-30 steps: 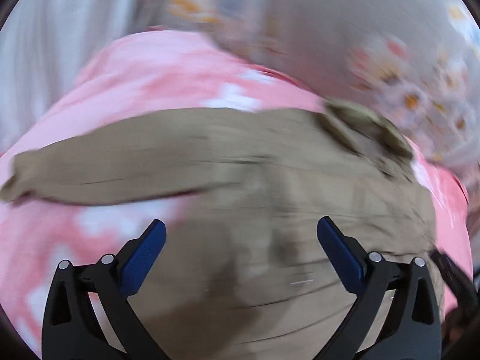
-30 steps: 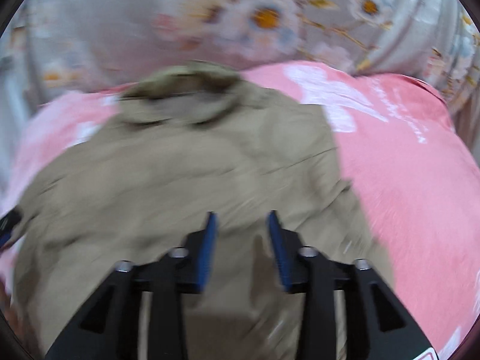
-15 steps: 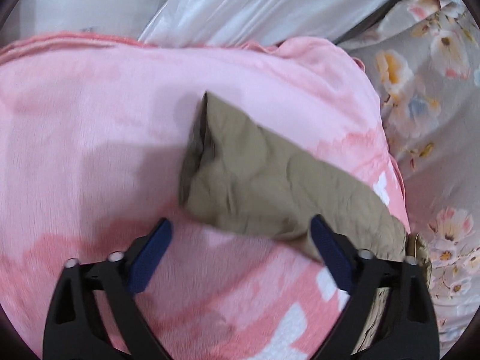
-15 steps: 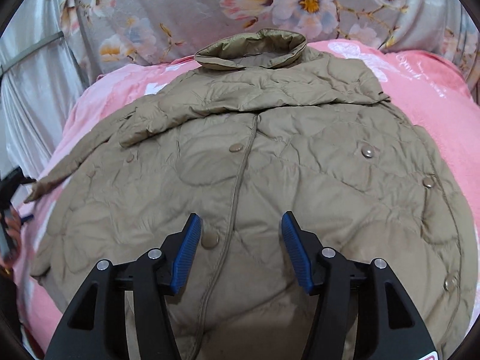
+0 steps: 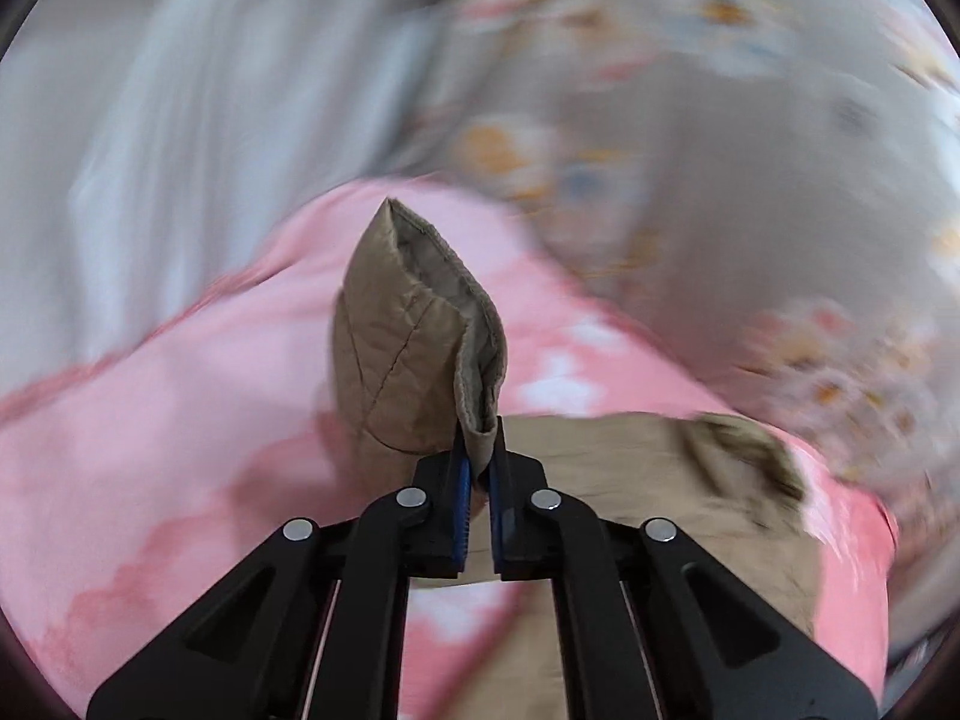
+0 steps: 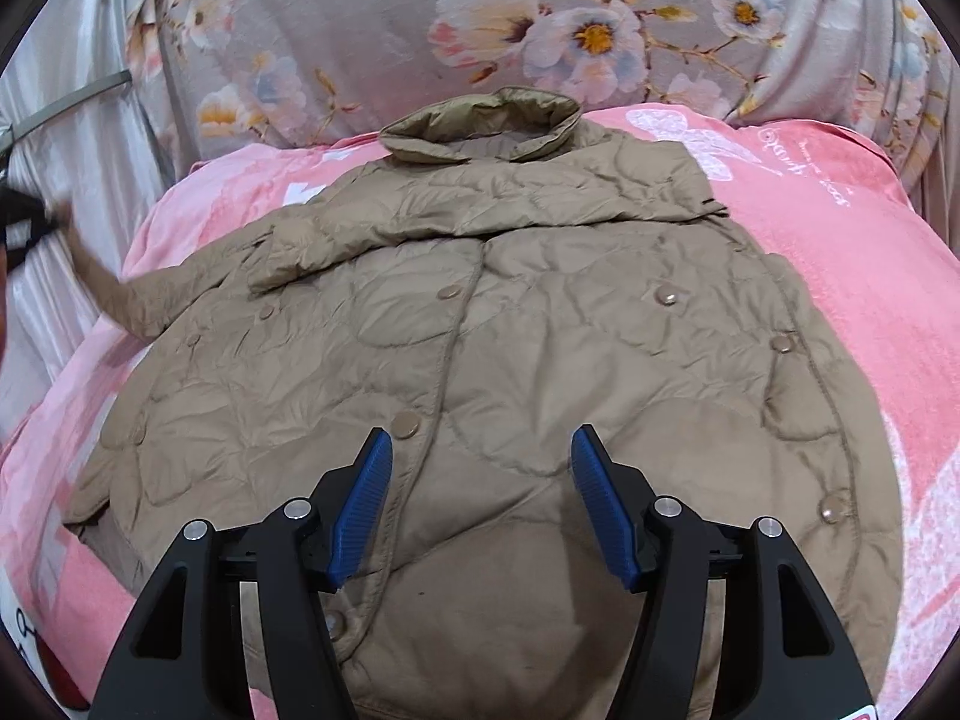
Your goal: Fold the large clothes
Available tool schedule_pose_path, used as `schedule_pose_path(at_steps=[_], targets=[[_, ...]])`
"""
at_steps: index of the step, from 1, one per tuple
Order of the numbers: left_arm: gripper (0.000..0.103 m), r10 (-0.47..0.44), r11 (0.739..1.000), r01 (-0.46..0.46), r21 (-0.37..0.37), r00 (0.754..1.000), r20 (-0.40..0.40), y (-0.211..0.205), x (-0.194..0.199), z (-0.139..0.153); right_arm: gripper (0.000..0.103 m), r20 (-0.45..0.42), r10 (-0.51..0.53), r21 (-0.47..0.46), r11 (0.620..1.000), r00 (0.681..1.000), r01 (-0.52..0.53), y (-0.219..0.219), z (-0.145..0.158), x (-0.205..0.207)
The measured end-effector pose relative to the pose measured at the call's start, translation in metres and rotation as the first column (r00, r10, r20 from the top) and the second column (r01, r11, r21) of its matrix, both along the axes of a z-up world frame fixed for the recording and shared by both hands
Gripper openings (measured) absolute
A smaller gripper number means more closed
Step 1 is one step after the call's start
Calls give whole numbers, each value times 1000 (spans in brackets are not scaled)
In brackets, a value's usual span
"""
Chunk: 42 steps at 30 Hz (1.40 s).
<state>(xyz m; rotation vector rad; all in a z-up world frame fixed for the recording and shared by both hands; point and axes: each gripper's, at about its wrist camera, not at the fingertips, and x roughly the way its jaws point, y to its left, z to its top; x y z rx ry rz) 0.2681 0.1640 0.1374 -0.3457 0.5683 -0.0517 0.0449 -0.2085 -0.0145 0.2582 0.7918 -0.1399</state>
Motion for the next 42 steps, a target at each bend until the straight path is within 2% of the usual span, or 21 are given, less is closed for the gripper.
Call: schedule_pose_path(at_steps=[3,6,8,13,14,15,16,17,18,20,22,23,24,26,28,30,31,34,39,41,42], targets=[[4,-182,982,179,58,982,48,-88,-6,30,61,12,-21,9,1000,1000,21,-10,5,-4],[4,-339,938,333,97,940,46,-172,-15,35,61,12,-49,-6,999,999,49,-23,7,-8],[4,-418,903,414,119,908,14,-228,-20,22,61,9,-67,-4,998,998,67,-33,6,-12],[6,-513,847,525,78,847,-138,-316,-18,-39,61,-13,-126,21,992,992,127,-63,-2,-24],[7,-517,843,533,68,839,-167,-329,-17,-50,61,-17,-134,25,991,991,134,-68,-3,-26],[16,-525,837,543,63,830,-187,-339,-20,-61,61,-22,-141,31,989,990,142,-73,-4,-27],[40,-535,830,556,44,817,-217,-350,-22,-77,61,-24,-147,34,988,989,148,-76,-6,-28],[55,-539,830,558,21,810,-232,-354,-24,-86,61,-27,-155,36,987,988,156,-81,-6,-29],[73,-541,832,554,-7,808,-234,-354,-27,-93,61,-29,-159,36,986,987,160,-84,-6,-29],[76,-548,835,546,-70,813,-197,-341,-37,-97,61,-26,-168,38,985,986,168,-91,-4,-28],[93,-573,819,560,-124,802,-166,-319,-43,-88,61,-12,-166,53,985,986,166,-99,2,-22],[94,-575,817,558,-145,806,-138,-304,-45,-82,61,-2,-162,66,985,987,162,-102,5,-18],[94,-556,827,539,-159,826,-94,-279,-46,-73,62,12,-154,85,985,988,153,-107,10,-11],[95,-510,854,495,-157,857,-70,-254,-36,-65,64,26,-141,115,984,990,137,-112,17,4],[95,-416,902,400,-162,906,-80,-209,-14,-61,64,42,-124,150,982,991,116,-114,24,27],[94,-347,927,323,-191,932,-108,-177,5,-66,64,39,-111,173,980,993,103,-114,24,55],[94,-311,932,272,-241,940,-141,-155,20,-74,64,33,-103,182,979,994,95,-113,24,66],[88,-256,915,162,-369,942,-219,-114,51,-103,64,-15,-87,234,968,996,88,-110,12,105],[81,-241,872,62,-486,918,-316,-90,83,-153,63,-97,-73,329,939,993,101,-106,-16,145],[78,-249,856,45,-515,909,-335,-88,89,-166,41,-90,-60,325,942,994,86,-102,-17,154],[78,-252,849,38,-526,906,-340,-87,92,-172,16,-94,-34,313,948,995,62,-99,-15,160]])
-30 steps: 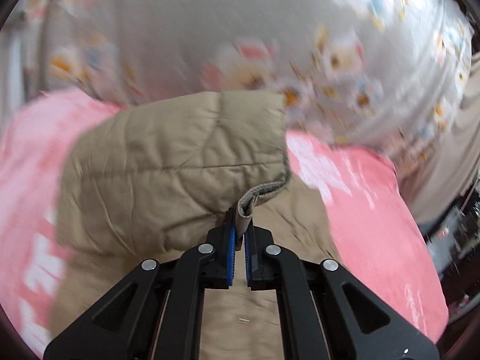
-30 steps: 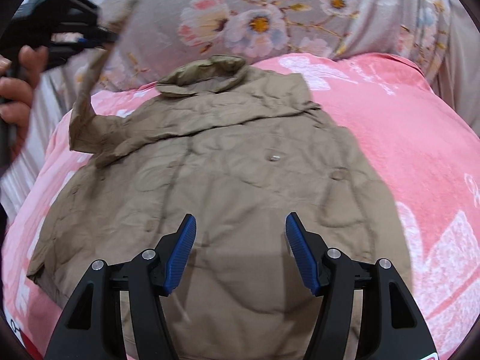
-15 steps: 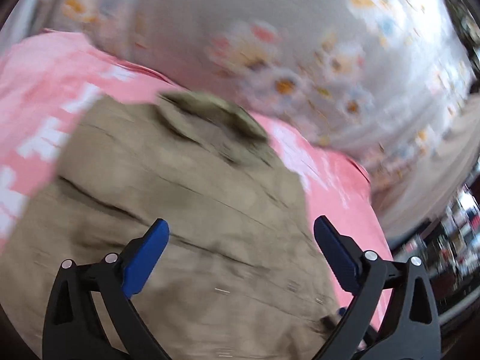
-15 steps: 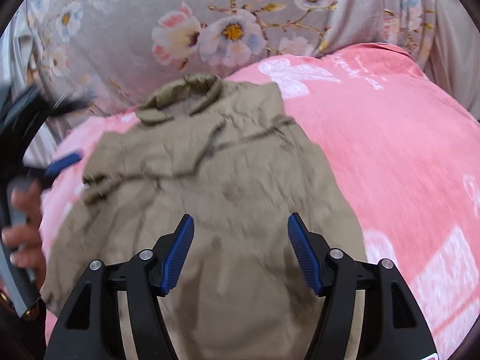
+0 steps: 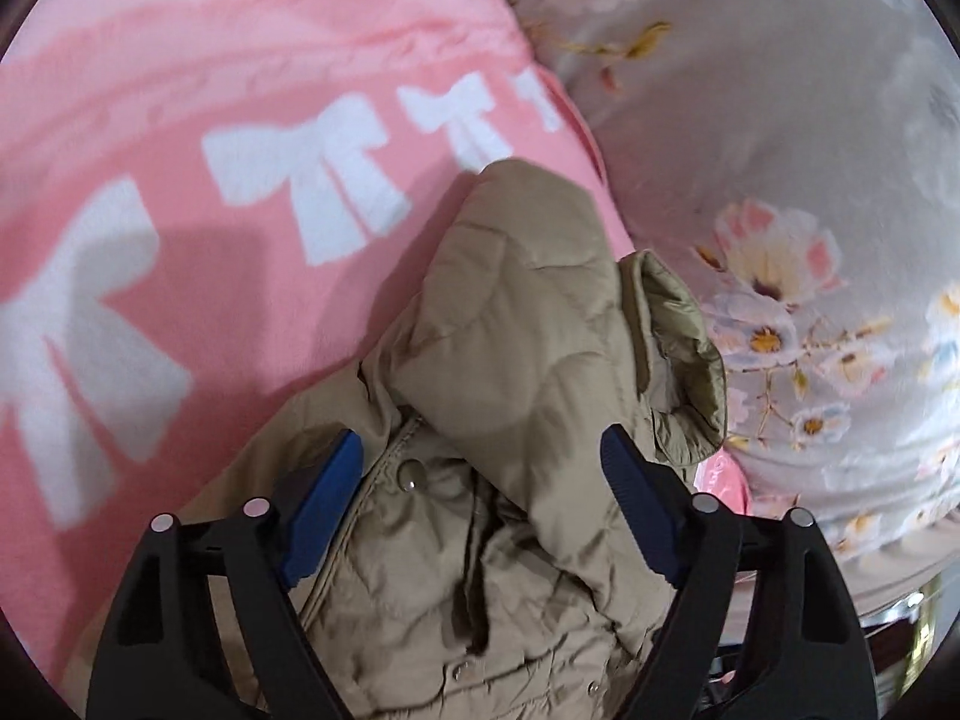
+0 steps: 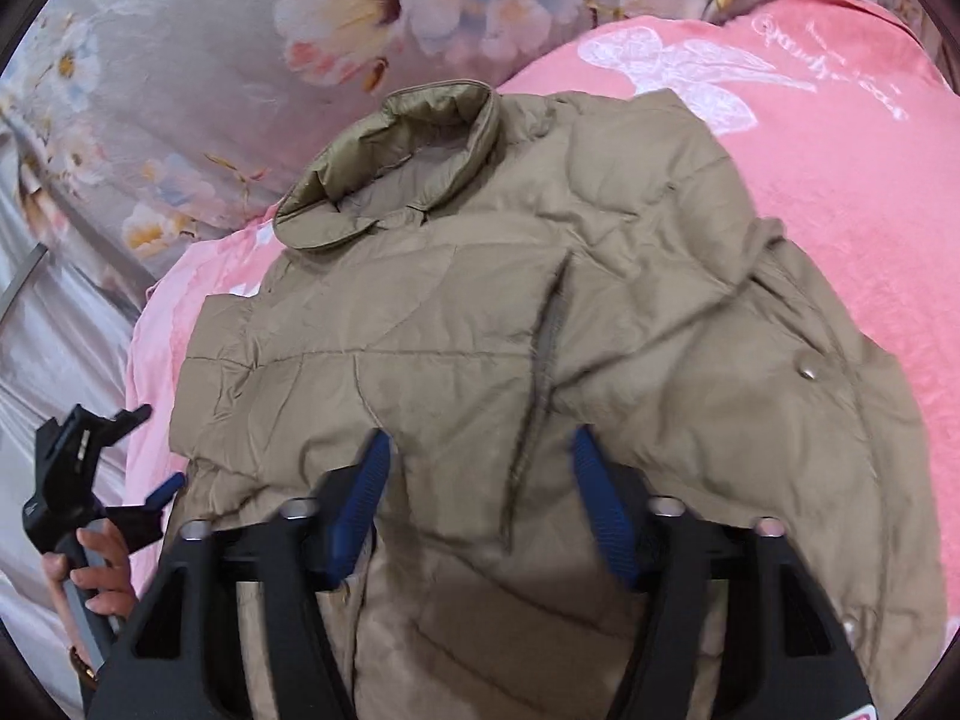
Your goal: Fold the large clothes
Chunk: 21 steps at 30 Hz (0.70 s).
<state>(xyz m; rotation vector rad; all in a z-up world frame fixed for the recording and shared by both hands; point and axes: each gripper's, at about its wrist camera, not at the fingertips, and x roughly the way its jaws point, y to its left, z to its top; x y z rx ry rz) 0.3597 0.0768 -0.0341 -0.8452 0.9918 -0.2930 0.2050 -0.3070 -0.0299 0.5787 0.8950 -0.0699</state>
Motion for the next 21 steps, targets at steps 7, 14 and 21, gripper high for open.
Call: schedule_pose_path(at_steps=[7,14,21], targets=[[78,4,999,-3,-32,1000,7,-10,7,1,5,170,25,-126,992,985,-3,-18,82,9],[78,-15,996,17,-87,1000,22,-19,-5,12,4,211,26,-284,958,977,36,-48,129,25],[79,-55,995,65,-71,990,127,-38,-12,49,4,177,38,-320,947,984,21,-61,121,32]])
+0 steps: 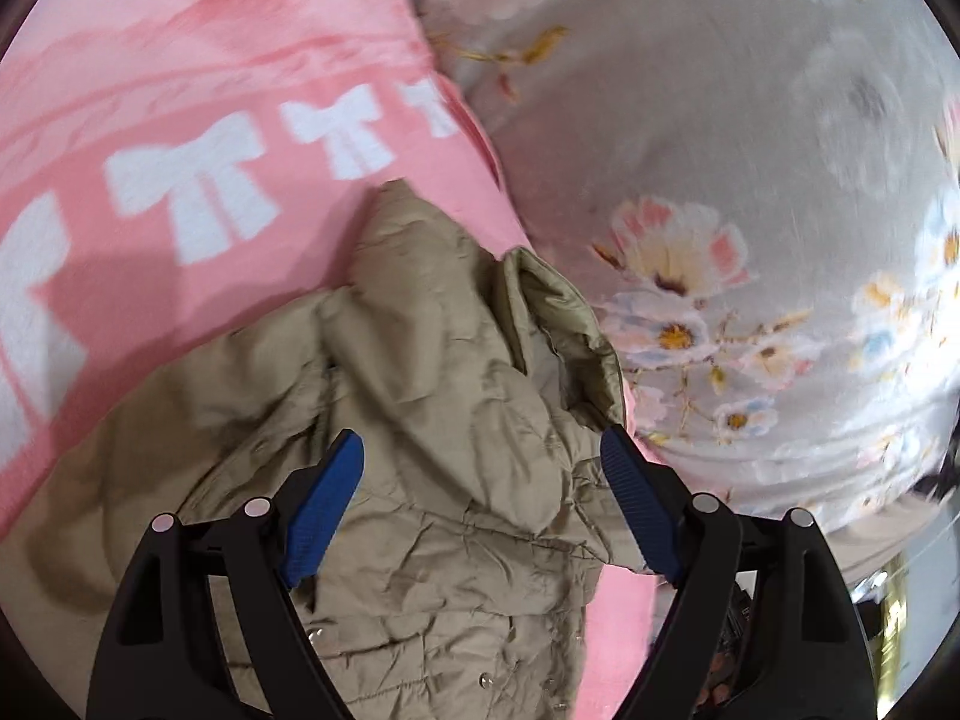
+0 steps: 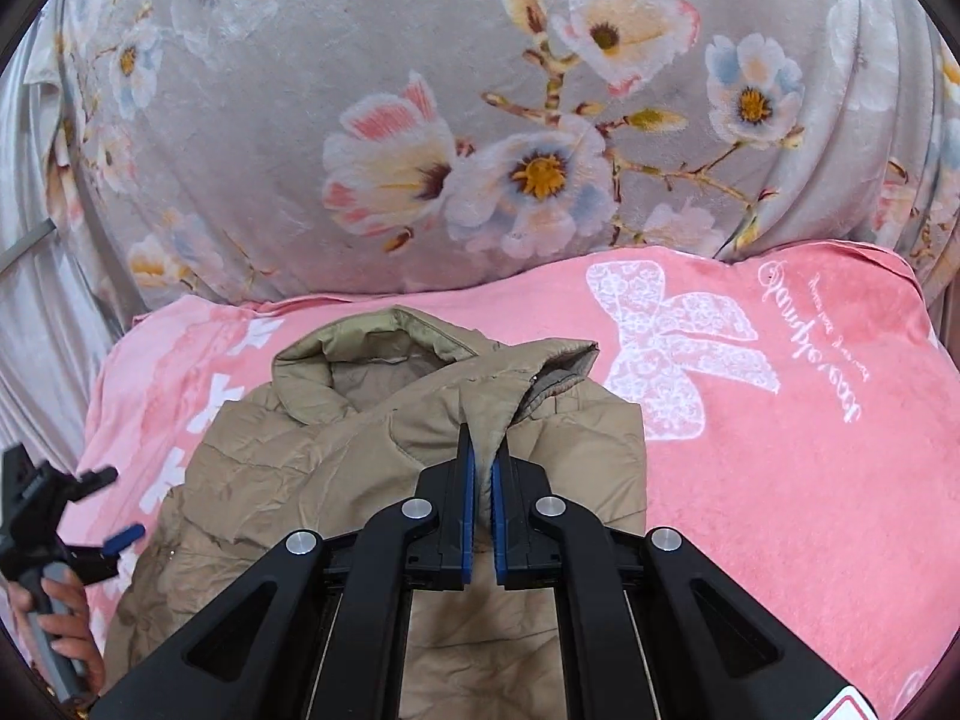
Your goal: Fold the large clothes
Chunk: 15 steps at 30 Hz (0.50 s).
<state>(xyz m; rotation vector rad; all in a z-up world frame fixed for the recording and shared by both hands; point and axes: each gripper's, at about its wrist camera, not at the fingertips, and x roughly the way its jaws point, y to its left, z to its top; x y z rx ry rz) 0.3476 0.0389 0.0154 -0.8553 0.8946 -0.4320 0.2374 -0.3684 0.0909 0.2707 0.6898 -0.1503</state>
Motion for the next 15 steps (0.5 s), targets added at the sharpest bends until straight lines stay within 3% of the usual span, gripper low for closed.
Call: schedule_pose_path(at_steps=[6,8,13,15], targets=[[72,33,992,-20,121,994,-101,-17,30,-35,4,13,16,-1,1000,1000,-16,-3,2,-1],[62,55,990,-37,139,991,-125,-14,36,-46,4,15,19,-1,1000,1000,-19,-4,1,-2],[13,86,976,-62,208,990,-108,-9,47,-52,4,-32,19,5,1000,999,-19,-6,-21,-1],[7,87,961,-62,270,993,-80,-11,47,-45,4,-70,13,2,1000,997,-13,-4,-39,0]])
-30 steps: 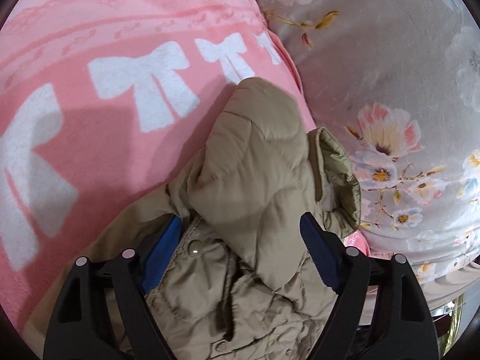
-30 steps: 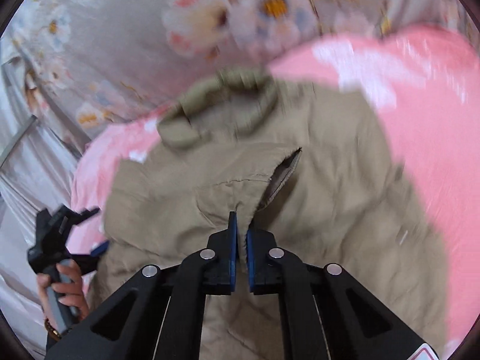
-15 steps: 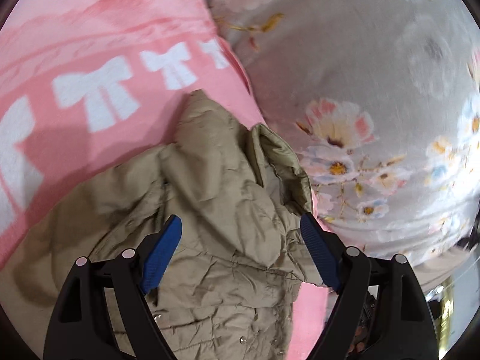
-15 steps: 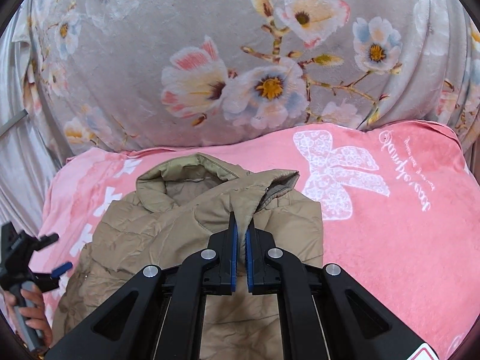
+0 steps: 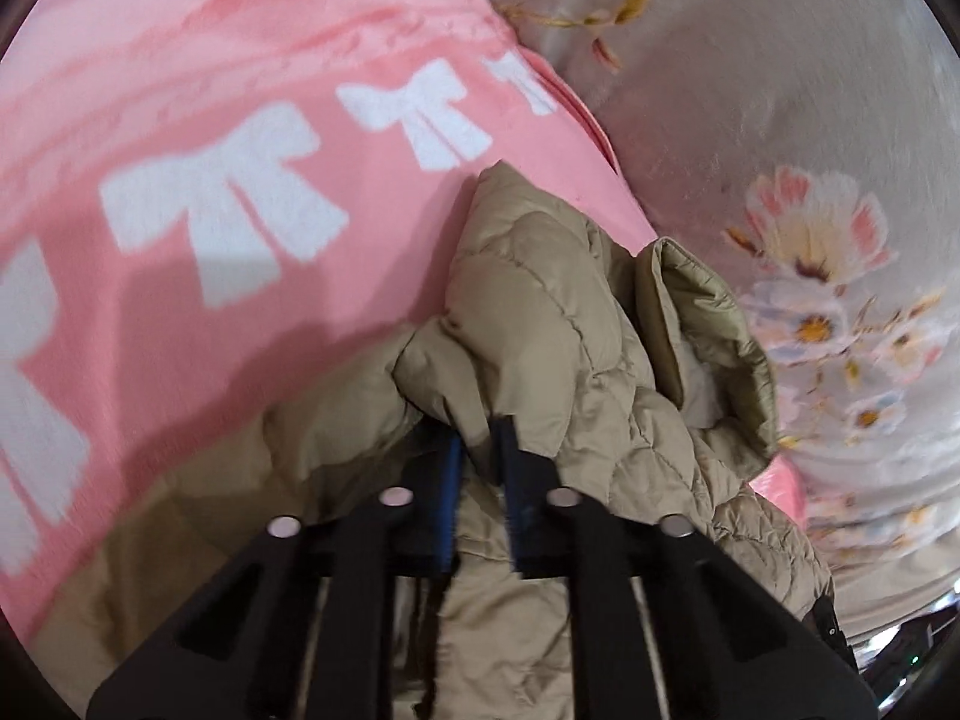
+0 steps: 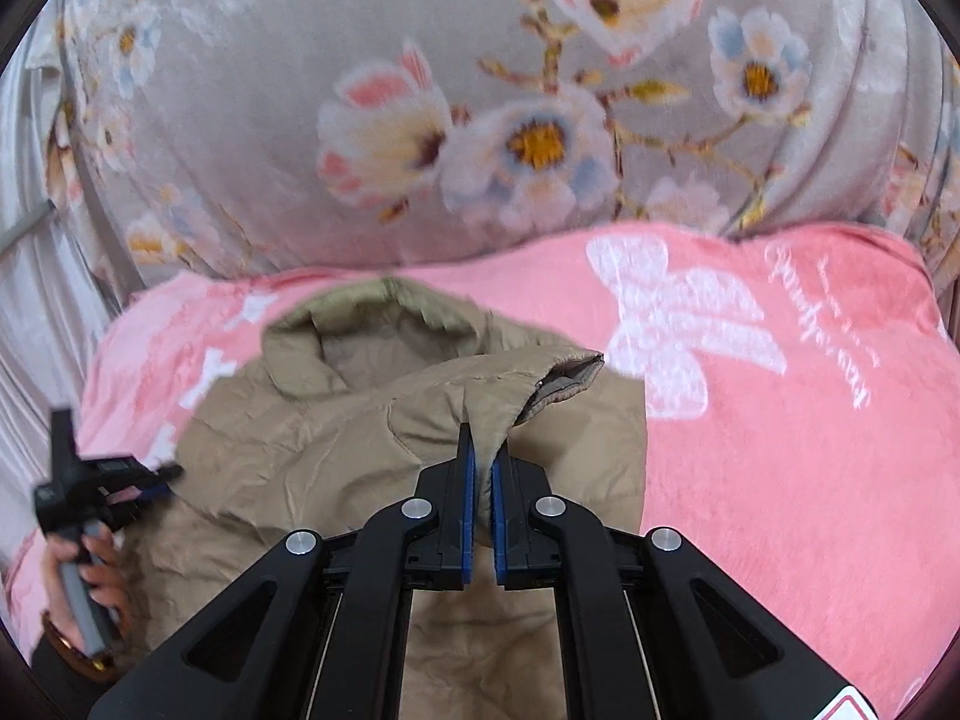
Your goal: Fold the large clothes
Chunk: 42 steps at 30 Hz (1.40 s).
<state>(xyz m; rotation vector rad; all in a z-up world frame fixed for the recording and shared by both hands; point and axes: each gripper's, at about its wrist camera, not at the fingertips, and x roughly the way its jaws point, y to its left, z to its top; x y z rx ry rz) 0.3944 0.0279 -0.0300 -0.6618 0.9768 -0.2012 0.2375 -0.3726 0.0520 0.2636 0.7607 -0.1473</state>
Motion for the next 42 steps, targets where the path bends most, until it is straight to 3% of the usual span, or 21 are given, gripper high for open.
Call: schedule_pose_path(at_steps=[2,6,11,14,16,18,20,22,27,30,32,33,34,36,42], targets=[[4,5,995,-9,102,999,39,-1,-6,9,4,-59,0,14,1000,998,1,2,-25,1],[3,-3,979,-7,206,999,47,3,-11,7,4,-156,5,35,999,988,0,8,-69,1],[2,-37,958,25,286,999,34,-1,-14,-11,4,-168,-6,49,999,986,14,13,-92,-5],[2,-53,932,31,361,997,52,-11,-16,-14,4,-162,-18,55,998,987,27,15,-99,-7],[2,-70,900,34,435,995,66,-21,-19,-15,5,-162,-19,33,999,987,24,19,-104,-7],[2,-87,850,30,527,993,84,-35,-23,-16,5,-169,-19,-2,1000,985,19,25,-105,-6],[2,-105,783,25,621,990,93,-49,-26,-17,6,-174,-18,-17,1000,985,16,26,-105,-4],[3,-125,745,34,666,988,89,-56,-32,-15,8,-185,-14,-22,1000,983,10,26,-102,-8],[4,-215,758,87,646,969,122,-44,-69,23,15,-186,-24,-39,999,982,17,25,-74,-40],[5,-253,771,86,631,950,180,-57,-71,63,15,-97,-59,-34,998,993,56,21,-39,-44],[13,-282,792,107,601,938,204,-76,-62,84,17,-51,-48,18,999,998,49,25,-21,-32],[22,-300,789,122,602,932,204,-90,-58,90,17,-39,-26,49,998,999,27,30,-17,-20],[28,-310,789,136,599,930,199,-103,-50,91,17,-39,-6,64,998,999,8,35,-17,-11],[28,-320,791,168,588,933,164,-127,-36,84,17,-60,24,72,997,998,-20,49,-27,12],[28,-296,773,200,602,953,63,-161,-16,24,17,-148,40,79,996,988,-29,74,-77,42]])
